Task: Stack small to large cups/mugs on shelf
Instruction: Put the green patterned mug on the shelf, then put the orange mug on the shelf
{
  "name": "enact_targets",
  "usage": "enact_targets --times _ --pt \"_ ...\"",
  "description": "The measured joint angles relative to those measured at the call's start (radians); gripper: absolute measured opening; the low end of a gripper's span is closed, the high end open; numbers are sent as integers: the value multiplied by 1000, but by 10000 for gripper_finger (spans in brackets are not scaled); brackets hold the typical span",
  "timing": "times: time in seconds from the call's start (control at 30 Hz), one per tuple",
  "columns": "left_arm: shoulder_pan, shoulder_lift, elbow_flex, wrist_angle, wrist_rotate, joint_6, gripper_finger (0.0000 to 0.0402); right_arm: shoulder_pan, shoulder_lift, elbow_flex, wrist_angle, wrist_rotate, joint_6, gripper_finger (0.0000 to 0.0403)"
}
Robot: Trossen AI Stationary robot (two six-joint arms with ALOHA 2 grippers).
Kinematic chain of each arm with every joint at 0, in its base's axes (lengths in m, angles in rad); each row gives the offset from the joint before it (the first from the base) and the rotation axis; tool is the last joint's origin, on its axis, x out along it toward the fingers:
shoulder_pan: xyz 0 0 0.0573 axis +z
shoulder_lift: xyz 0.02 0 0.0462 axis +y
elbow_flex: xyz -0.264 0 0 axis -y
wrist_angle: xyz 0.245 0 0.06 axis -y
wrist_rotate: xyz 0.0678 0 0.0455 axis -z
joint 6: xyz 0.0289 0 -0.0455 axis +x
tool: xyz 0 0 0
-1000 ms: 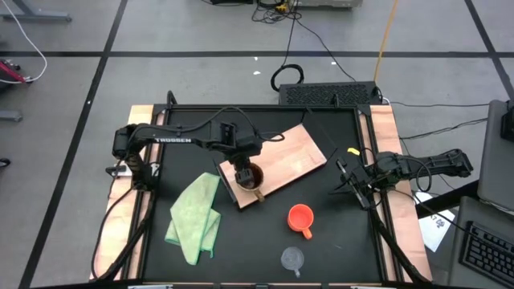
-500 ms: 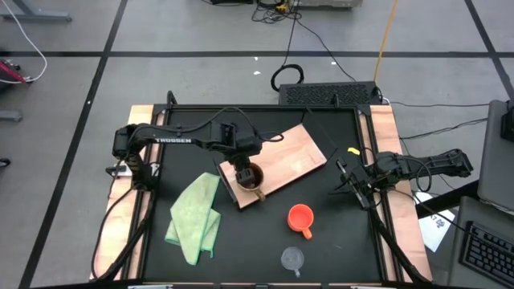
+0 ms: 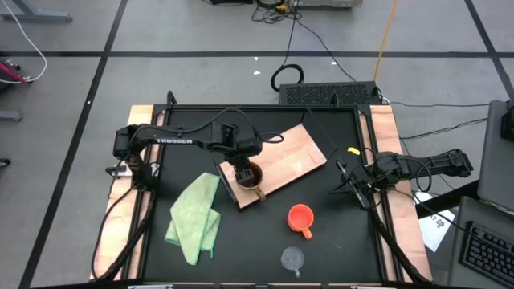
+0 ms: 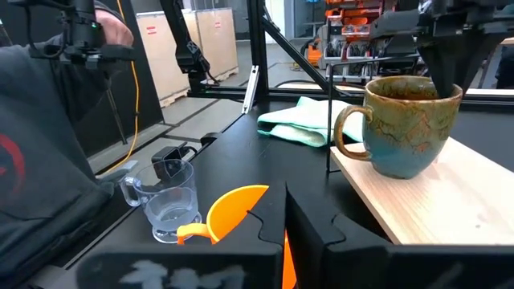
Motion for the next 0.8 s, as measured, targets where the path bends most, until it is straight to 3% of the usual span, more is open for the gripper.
enact_targets --times 0.53,0.8 --pt "-10 -3 0 38 -37 50 82 0 0 0 0 0 -3 0" --pt "-8 -110 1 108 -38 91 83 0 0 0 0 0 -4 0"
